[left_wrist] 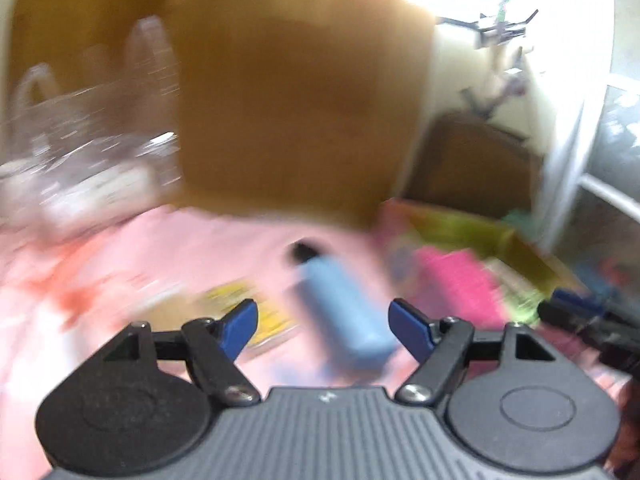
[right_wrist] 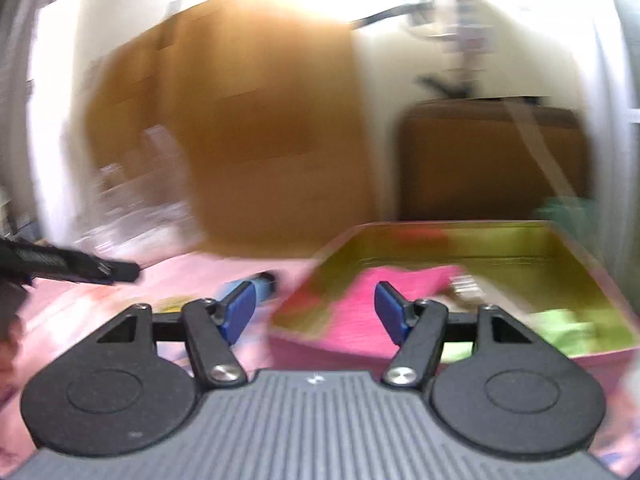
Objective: Organize soft objects
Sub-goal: 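Grasp the light-blue case with the right gripper, then carry the blue case into the pink tin and release it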
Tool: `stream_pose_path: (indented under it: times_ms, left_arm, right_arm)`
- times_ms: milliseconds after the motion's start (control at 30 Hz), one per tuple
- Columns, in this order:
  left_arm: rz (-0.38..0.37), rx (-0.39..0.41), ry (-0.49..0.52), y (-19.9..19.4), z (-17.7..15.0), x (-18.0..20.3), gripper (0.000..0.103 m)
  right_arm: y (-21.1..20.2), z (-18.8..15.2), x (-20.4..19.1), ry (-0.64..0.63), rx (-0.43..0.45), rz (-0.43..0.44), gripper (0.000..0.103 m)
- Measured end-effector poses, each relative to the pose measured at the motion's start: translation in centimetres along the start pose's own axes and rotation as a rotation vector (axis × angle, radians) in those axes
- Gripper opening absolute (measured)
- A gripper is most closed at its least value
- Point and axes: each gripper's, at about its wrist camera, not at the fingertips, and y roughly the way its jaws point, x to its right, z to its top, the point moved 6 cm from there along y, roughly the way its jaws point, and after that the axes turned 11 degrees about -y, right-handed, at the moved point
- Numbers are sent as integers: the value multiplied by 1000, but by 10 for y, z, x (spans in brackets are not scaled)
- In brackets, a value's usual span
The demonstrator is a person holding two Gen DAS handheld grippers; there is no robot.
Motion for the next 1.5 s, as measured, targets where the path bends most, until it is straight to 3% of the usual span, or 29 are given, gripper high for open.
stream_pose_path:
  times_ms: [100, 200, 400, 533, 633, 767, 933, 1000, 1100, 1200, 1233, 1500]
  left_arm:
    - [84, -8, -17, -15, -19, -43, 74]
    - [137, -9, -49, -22, -35, -74, 74]
    - [128, -7, -139, -24, -48, -106, 74]
    - [88, 31, -141, -27, -44, -104, 74]
    - [69, 59, -131, -32, -46, -103, 74]
    - [47, 67, -135, -34, -45, -104, 74]
    - [7, 53, -161, -35, -45, -106, 81]
    - [-29, 29, -158, -36, -47, -103, 84]
    - [-74, -19, -150, -38, -53, -89, 86]
    - [-153, -104, -181, -37, -66, -65, 92]
    - [-177, -136, -190, -36, -70, -56, 93]
    - [-273, -348, -247, -31, -96, 6, 94]
  right_arm:
    - [26, 2, -46, -58, -54, 91, 63]
    - [59, -2, -83, -108, -129, 111, 63]
    - [139, -1, -115, -295, -269, -43, 63]
    - [174, -10, -104, -303, -380, -118, 63]
    - [184, -18, -91, -219, -438, -99, 56]
    - [156, -22, -92, -142, -427, 10, 56]
    - [68, -45, -111, -246, -359, 198, 56]
    - [23, -57, -113, -281, -331, 234, 56]
    - [-29, -75, -110, -318, -305, 201, 58]
    - [-60, -86, -102, -290, -285, 169, 72]
    - [-67, -90, -98, -278, -278, 161, 72]
    - [-79, -106, -85, -207, -255, 146, 75]
